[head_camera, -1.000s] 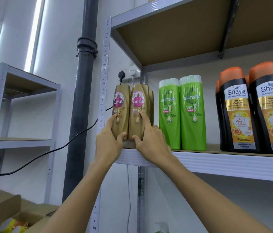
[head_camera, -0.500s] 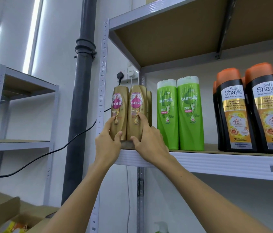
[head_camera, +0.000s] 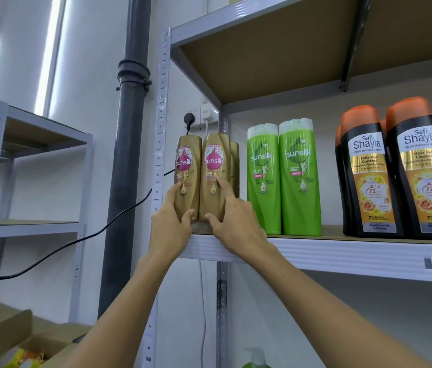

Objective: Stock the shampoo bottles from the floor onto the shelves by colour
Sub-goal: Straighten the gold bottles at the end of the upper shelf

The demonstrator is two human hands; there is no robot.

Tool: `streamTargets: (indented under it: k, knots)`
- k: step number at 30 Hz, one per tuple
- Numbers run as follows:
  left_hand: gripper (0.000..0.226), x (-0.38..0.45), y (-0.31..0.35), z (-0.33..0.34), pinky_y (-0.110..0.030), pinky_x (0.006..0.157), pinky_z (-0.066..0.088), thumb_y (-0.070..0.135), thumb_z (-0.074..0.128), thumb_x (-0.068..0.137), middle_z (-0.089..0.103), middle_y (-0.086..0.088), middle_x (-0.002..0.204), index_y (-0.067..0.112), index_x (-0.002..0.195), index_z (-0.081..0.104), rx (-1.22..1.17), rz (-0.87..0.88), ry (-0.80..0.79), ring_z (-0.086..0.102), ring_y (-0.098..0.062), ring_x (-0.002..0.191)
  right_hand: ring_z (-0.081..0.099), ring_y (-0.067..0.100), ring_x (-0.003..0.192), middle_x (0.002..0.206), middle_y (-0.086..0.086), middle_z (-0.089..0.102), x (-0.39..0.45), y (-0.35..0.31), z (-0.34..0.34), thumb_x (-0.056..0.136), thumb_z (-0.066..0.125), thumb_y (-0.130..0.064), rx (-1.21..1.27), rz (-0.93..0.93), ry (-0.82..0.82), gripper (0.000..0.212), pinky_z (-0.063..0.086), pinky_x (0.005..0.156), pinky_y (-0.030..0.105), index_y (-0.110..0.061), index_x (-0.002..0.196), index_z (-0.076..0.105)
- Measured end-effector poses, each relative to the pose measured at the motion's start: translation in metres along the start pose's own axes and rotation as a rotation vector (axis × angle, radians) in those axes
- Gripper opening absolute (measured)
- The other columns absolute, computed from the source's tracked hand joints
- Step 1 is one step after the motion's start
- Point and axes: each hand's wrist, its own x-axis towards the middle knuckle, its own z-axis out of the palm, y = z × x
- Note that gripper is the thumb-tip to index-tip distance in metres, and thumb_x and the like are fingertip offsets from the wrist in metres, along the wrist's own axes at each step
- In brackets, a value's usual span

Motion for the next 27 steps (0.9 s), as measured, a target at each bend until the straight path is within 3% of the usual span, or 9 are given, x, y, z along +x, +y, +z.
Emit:
streamTargets:
  k: [15,19,24,27]
  knots:
    - [0.063,0.0054,-0.0003,-0.0031,-0.042,0.099,0.053,0.017,0.064,0.097,0.056,-0.006,0.137,0.026,0.15,0.03,0.033,-0.004,-0.05,0.061,-0.028,0.119,0.059,0.033,0.105,0.112,0.011,0.062,0.0011,0.0006,0.0017,0.093,0.066,-0.037,-0.03,0.017,0.002,0.081,0.054,0.087,0.047,-0.049,0.152,0.011]
    - [0.064,0.006,-0.0007,-0.0042,-0.044,0.099,0.053,0.017,0.064,0.097,0.057,-0.007,0.136,0.026,0.15,0.031,0.045,-0.002,-0.054,0.062,-0.028,0.118,0.06,0.032,0.091,0.095,0.008,0.058,-0.0004,-0.002,-0.0011,0.094,0.065,-0.036,-0.031,0.04,-0.02,0.083,0.054,0.079,0.042,-0.048,0.155,0.009]
    - [0.062,0.005,-0.0027,-0.0044,-0.046,0.098,0.055,0.02,0.064,0.097,0.058,-0.008,0.136,0.026,0.149,0.032,0.063,0.003,-0.046,0.063,-0.029,0.116,0.062,0.035,0.095,0.107,0.015,0.063,0.0003,-0.0025,-0.002,0.092,0.068,-0.036,-0.034,0.048,-0.064,0.09,0.055,0.085,0.045,-0.047,0.155,0.004]
    - [0.062,0.0052,-0.0034,-0.004,-0.047,0.098,0.056,0.021,0.065,0.097,0.059,-0.008,0.136,0.026,0.149,0.032,0.067,0.0,-0.044,0.064,-0.029,0.114,0.06,0.033,0.088,0.102,0.013,0.063,0.0016,-0.0029,-0.0033,0.092,0.069,-0.033,0.003,0.045,-0.071,0.09,0.055,0.085,0.046,-0.048,0.154,0.006]
